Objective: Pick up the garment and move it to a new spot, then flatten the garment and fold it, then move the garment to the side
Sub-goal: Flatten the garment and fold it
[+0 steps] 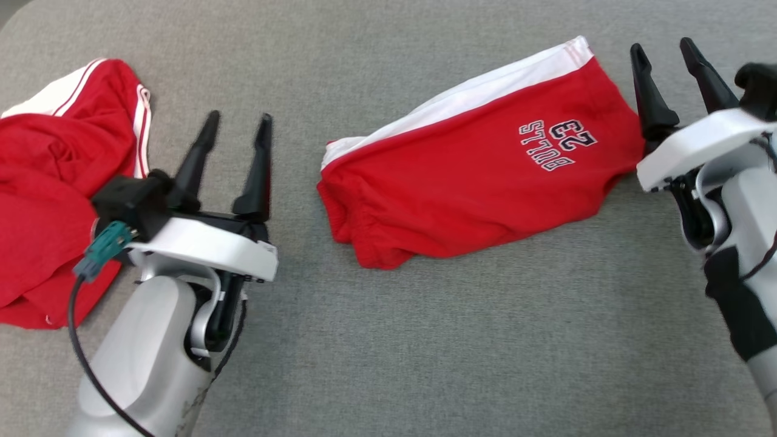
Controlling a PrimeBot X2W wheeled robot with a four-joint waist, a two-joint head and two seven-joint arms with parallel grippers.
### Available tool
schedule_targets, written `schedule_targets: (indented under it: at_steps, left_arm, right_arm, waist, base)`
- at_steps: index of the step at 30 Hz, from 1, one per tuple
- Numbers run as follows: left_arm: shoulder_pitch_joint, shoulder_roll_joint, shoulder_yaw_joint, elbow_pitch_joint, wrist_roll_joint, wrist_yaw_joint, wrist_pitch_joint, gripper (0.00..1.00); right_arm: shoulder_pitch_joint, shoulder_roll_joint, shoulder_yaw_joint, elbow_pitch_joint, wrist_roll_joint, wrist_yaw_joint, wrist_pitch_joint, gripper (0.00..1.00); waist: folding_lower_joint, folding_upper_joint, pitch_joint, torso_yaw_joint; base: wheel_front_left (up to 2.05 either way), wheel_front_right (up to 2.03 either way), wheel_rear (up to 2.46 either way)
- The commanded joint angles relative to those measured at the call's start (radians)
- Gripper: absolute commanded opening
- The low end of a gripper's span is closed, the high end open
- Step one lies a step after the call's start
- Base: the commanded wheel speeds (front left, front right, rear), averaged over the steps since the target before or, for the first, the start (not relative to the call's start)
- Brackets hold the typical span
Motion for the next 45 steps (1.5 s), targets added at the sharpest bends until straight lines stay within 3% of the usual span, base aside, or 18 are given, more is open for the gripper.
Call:
schedule_targets:
  at_steps: [1, 10, 19, 27, 45]
  left_arm:
    - [0.019, 0.010, 0.018, -0.018, 0.017, 0.020, -0.020, 1.00]
    - [0.143, 0.065, 0.086, -0.077, 0.088, 0.096, -0.061, 1.00]
    - [0.272, 0.086, 0.075, -0.103, 0.115, 0.134, -0.054, 1.00]
    - [0.319, 0.089, 0.059, -0.130, 0.115, 0.153, -0.028, 1.00]
    - [0.317, 0.089, 0.039, -0.147, 0.111, 0.173, 0.004, 1.00]
  right_arm:
    - [0.055, 0.005, -0.033, -0.041, -0.038, 0.000, -0.006, 1.00]
    - [0.345, 0.122, -0.215, -0.344, -0.257, 0.000, -0.005, 1.00]
    - [0.581, 0.183, -0.299, -0.495, -0.334, 0.000, -0.005, 1.00]
    - [0.660, 0.200, -0.324, -0.550, -0.349, 0.000, 0.005, 1.00]
    - [0.628, 0.212, -0.334, -0.562, -0.355, 0.000, 0.034, 1.00]
  waist:
    - [0.0000, 0.0000, -0.020, -0.019]
    - [0.0000, 0.0000, -0.078, -0.090]
    - [0.0000, 0.0000, -0.141, -0.118]
    - [0.0000, 0.0000, -0.158, -0.123]
    - [0.0000, 0.0000, -0.149, -0.107]
  base:
    - [0.00, 0.00, 0.00]
    - [0.00, 0.00, 0.00]
    - [0.00, 0.00, 0.00]
    - [0.00, 0.00, 0.00]
    - [0.00, 0.00, 0.00]
